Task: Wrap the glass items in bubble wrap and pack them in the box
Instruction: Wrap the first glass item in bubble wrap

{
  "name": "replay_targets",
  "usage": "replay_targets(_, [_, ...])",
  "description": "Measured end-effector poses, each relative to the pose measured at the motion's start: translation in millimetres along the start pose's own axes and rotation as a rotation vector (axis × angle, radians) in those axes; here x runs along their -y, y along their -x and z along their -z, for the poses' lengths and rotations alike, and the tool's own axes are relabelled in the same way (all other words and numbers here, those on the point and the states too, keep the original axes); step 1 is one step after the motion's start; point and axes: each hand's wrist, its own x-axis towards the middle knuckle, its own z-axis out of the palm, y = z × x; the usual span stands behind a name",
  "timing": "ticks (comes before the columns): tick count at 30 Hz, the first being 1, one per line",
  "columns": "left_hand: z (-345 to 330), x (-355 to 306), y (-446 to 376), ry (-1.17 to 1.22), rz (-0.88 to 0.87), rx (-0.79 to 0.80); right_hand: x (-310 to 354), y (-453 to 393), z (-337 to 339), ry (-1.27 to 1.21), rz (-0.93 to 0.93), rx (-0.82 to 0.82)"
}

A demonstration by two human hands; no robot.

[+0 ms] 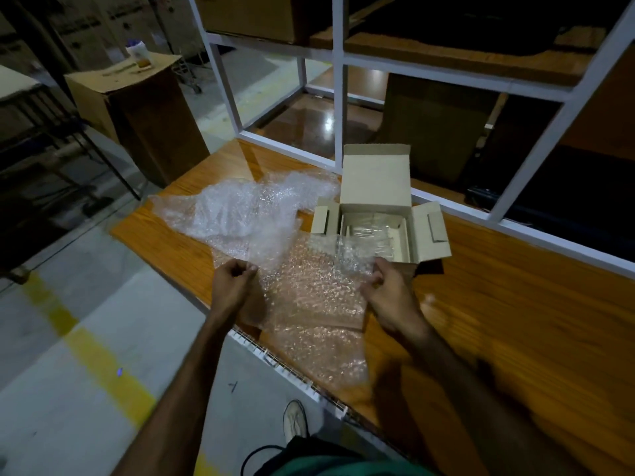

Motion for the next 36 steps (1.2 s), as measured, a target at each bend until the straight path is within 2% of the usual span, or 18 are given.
replay_targets(3, [8.7,13.4,-12.6,-0.167,-0.021,-0.013,-2.7,4.7,-4.4,0.059,0.011,0.104])
replay_targets(5, [10.7,19.4,-14.8,-0.267,-0.050,-0.046,-1.2,5.7,-6.0,0.102,0.050,0.117])
replay_targets(8, [8.2,17.0,-12.2,-0.306,-0.069,-0.129,3.3,4.5,-7.5,0.208,0.077,0.074])
replay_targets(12, [4.6,18.2,-21.3,-0.243,-0.018,-0.169,7.5,-5.9,-11.5,0.180,0.069,-0.022])
replay_targets(18, [-3.8,15.6,-54.4,-0.157,-0.016,-0.094,22.9,-24.2,-10.4,0.151,0.054,-0.090])
replay_targets(23, [-13.1,-11.8,-77.6,0.025,-0.005,0.029,30.5,-45.0,2.3,0.290,0.034,-0.240])
replay_targets(26, [-21.0,-23.8,-90.7,0.052,-0.028,0.131,32.5,-59.3,8.7,0.397,0.028,-0.314])
replay_targets(28, [-26.9,-27.5,-90.9,0.008,-0.076,0.199,34.0,-68.5,13.9,0.505,0.012,-0.326])
replay_targets(31, [-37.4,-27.5,-77.4,-0.181,-0.206,0.228,33.5,-83.7,21.7,0.590,-0.118,-0.301])
replay_targets(33, [-43.8,-22.9,-63.3,-0.312,-0.329,0.219,30.2,-93.9,25.8,0.589,-0.211,-0.282])
replay_targets(36, [-49.5,-19.1,-42.3,-0.344,-0.390,0.252,25.7,-105.3,31.5,0.560,-0.284,-0.266])
